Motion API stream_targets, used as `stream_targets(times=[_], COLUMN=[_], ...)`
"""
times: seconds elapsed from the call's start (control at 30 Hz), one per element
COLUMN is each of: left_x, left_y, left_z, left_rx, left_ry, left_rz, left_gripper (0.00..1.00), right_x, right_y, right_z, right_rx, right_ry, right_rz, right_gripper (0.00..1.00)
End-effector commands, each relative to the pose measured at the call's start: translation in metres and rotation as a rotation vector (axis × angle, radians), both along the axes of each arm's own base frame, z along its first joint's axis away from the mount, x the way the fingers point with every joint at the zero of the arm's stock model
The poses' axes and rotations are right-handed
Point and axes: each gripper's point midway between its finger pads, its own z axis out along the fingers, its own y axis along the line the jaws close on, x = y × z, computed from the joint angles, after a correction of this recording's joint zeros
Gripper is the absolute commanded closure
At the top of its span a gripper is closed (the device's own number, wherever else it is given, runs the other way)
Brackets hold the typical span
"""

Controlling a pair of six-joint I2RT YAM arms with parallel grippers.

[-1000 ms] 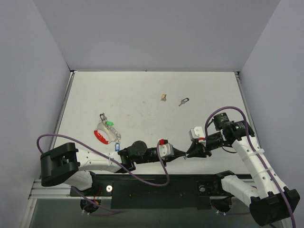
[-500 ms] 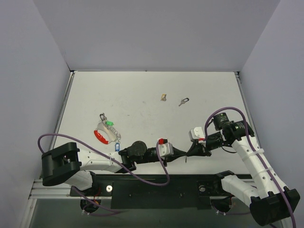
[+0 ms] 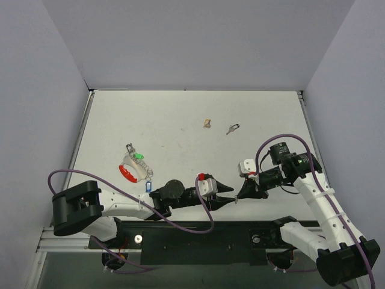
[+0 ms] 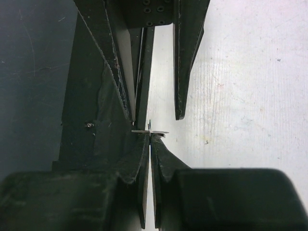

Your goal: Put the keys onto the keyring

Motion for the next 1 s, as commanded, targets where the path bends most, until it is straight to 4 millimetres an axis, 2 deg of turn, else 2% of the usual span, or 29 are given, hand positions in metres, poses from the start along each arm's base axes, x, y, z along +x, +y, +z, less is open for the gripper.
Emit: stream_targets(times=[0.0,0.07,0.1,0.13,0.17,0.2,0.23,0.27,0.3,0.33,0.37,0.4,0.5,0.57,0.77,0.87,0.9,0.93,0.97], left_x=[0.002,0.003,0.006,0.008,0.014,0.018,0.025,0.03,0.039,0.045,0.053,0.061,0.061,0.058,0.047,0.047,0.047,0.048,0.048], left_y=[0.009,0.015,0.018,0.024,0.03,0.038,0.046,0.058,0.068,0.082,0.093,0.109,0.14,0.151,0.164,0.178,0.183,0.188,0.192], left_z=[0.029,0.033,0.028,0.037,0.031,0.043,0.033,0.052,0.036,0.053,0.047,0.058,0.062,0.058,0.042,0.026,0.032,0.026,0.03], left_rx=[-0.102,-0.108,-0.086,-0.097,-0.059,-0.075,-0.013,-0.04,0.053,0.038,0.097,0.089,0.137,0.141,0.131,0.217,0.218,0.252,0.254], left_ry=[-0.008,-0.02,-0.016,-0.03,-0.022,-0.033,-0.018,-0.02,0.005,0.013,0.031,0.039,0.054,0.071,0.119,0.112,0.089,0.086,0.064], left_rz=[0.027,0.042,0.064,0.083,0.119,0.146,0.192,0.227,0.286,0.325,0.372,0.41,0.426,0.421,0.402,0.435,0.444,0.459,0.466], left_gripper=[0.51,0.48,0.47,0.46,0.45,0.44,0.43,0.41,0.39,0.37,0.36,0.35,0.34,0.34,0.34,0.34,0.34,0.34,0.33], right_x=[0.0,0.002,0.003,0.005,0.007,0.01,0.012,0.014,0.017,0.019,0.023,0.025,0.033,0.037,0.052,0.057,0.058,0.06,0.059], right_y=[-0.002,-0.004,-0.007,-0.009,-0.012,-0.017,-0.021,-0.025,-0.029,-0.033,-0.037,-0.042,-0.055,-0.065,-0.108,-0.126,-0.135,-0.14,-0.147], right_z=[0.005,0.003,0.001,0.001,-0.001,-0.003,-0.005,-0.008,-0.009,-0.012,-0.012,-0.015,-0.017,-0.018,-0.027,-0.035,-0.038,-0.042,-0.045], right_rx=[-0.022,-0.04,-0.058,-0.069,-0.086,-0.108,-0.125,-0.153,-0.167,-0.193,-0.208,-0.242,-0.297,-0.347,-0.597,-0.7,-0.749,-0.777,-0.816], right_ry=[0.034,0.032,0.031,0.034,0.032,0.032,0.031,0.023,0.03,0.027,0.04,0.044,0.092,0.119,0.15,0.192,0.194,0.215,0.228], right_rz=[-0.022,-0.03,-0.039,-0.057,-0.069,-0.094,-0.114,-0.127,-0.15,-0.166,-0.194,-0.217,-0.3,-0.351,-0.514,-0.568,-0.583,-0.595,-0.606], right_gripper=[1.0,1.0,1.0,1.0,1.0,1.0,1.0,1.0,1.0,1.0,1.0,1.0,1.0,1.0,1.0,1.0,1.0,1.0,1.0])
